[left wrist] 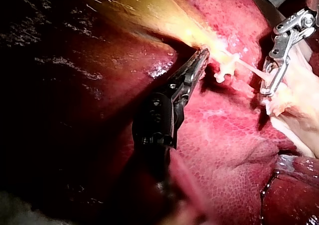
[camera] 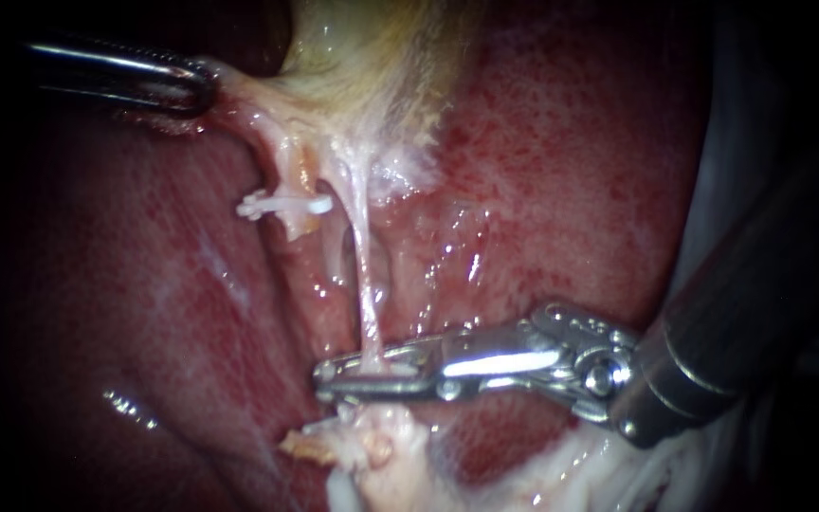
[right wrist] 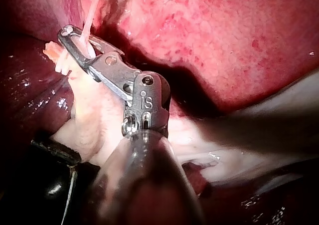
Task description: Going back first clip right tube
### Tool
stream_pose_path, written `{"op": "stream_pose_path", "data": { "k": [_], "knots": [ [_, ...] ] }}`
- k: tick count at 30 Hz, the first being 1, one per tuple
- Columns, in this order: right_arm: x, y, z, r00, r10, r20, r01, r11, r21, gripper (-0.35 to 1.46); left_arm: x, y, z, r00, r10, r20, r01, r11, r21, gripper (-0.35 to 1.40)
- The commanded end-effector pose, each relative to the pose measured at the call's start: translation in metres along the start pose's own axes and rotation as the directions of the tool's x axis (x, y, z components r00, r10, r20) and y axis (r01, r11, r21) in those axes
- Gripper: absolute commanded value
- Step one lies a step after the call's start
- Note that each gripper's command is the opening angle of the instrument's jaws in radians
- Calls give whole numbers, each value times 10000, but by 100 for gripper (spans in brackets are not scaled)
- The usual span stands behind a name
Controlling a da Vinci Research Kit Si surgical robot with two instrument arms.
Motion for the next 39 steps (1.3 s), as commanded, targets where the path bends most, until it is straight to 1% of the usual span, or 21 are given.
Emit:
{"op": "stream_pose_path", "data": {
  "k": [1,2,4,5,7,10,12,13,14,15,17,18,20,21,24,28,31,32,34,38,39],
  "knots": [
    [-1,2,0,9990,-435,-87,433,9989,-160,8,-1,0,0,10000,1,0,-1,10000,5,-35],
    [-1,2,1,9973,-732,-94,727,9963,-460,25,-1,0,0,10000,2,0,-2,10000,5,-35],
    [1,2,4,9920,-1249,194,1263,9855,-1131,45,-1,0,0,10000,2,0,-2,10000,4,-35],
    [1,2,4,9844,-1690,497,1741,9761,-1302,47,-1,0,0,10000,3,0,-3,10000,4,-35],
    [1,1,3,9701,-2269,860,2382,9583,-1577,49,-1,0,0,10000,4,1,-4,10000,1,-35],
    [0,-4,-3,9366,-3223,1376,3442,9200,-1876,50,-1,-1,0,10000,5,1,-5,10000,-1,-35],
    [0,-9,-10,9020,-3843,1967,4208,8845,-2013,50,-1,-1,0,10000,4,1,-4,10000,0,-35],
    [1,-13,-16,8801,-4181,2251,4629,8612,-2100,50,-1,-1,0,10000,4,1,-4,10000,0,-35],
    [1,-15,-19,8687,-4343,2381,4831,8491,-2138,50,-1,-1,0,10000,5,1,-5,10000,0,-35],
    [2,-18,-24,8477,-4620,2608,5178,8275,-2171,50,-1,-1,0,10000,5,1,-5,10000,-1,-35],
    [7,-25,-38,8197,-4942,2895,5597,7984,-2218,50,-1,-1,0,10000,6,1,-6,10000,-2,-35],
    [11,-29,-46,7996,-5181,3037,5878,7789,-2186,50,-1,-1,-1,10000,7,1,-7,10000,-3,-35],
    [18,-34,-59,7779,-5403,3208,6151,7591,-2131,50,-2,-1,-1,10000,7,2,-7,10000,-3,-35],
    [23,-37,-67,7660,-5488,3346,6273,7520,-2026,50,-2,-1,-1,10000,7,1,-7,10000,-1,-35],
    [33,-43,-85,7433,-5692,3514,6512,7358,-1857,50,-2,0,-1,10000,8,2,-8,10000,-1,-35],
    [38,-50,-104,7152,-5907,3736,6761,7202,-1557,50,-2,0,-1,10000,8,2,-8,10000,-2,-35],
    [40,-52,-115,6995,-5967,3934,6869,7133,-1395,50,-2,0,-1,10000,8,2,-8,10000,-2,-35],
    [40,-53,-117,6950,-5998,3966,6906,7104,-1357,50,-2,0,-1,10000,8,2,-8,10000,-1,-35],
    [41,-52,-123,6960,-5988,3962,6894,7116,-1355,50,-2,0,-1,10000,7,1,-7,10000,0,-35],
    [47,-49,-133,6799,-6154,3988,7049,6984,-1240,50,-2,0,-1,10000,10,0,-10,10000,7,-35],
    [49,-48,-136,6812,-6141,3985,7036,6995,-1250,50,-3,1,1,10000,15,-2,-15,10000,21,-35]
  ]
}}
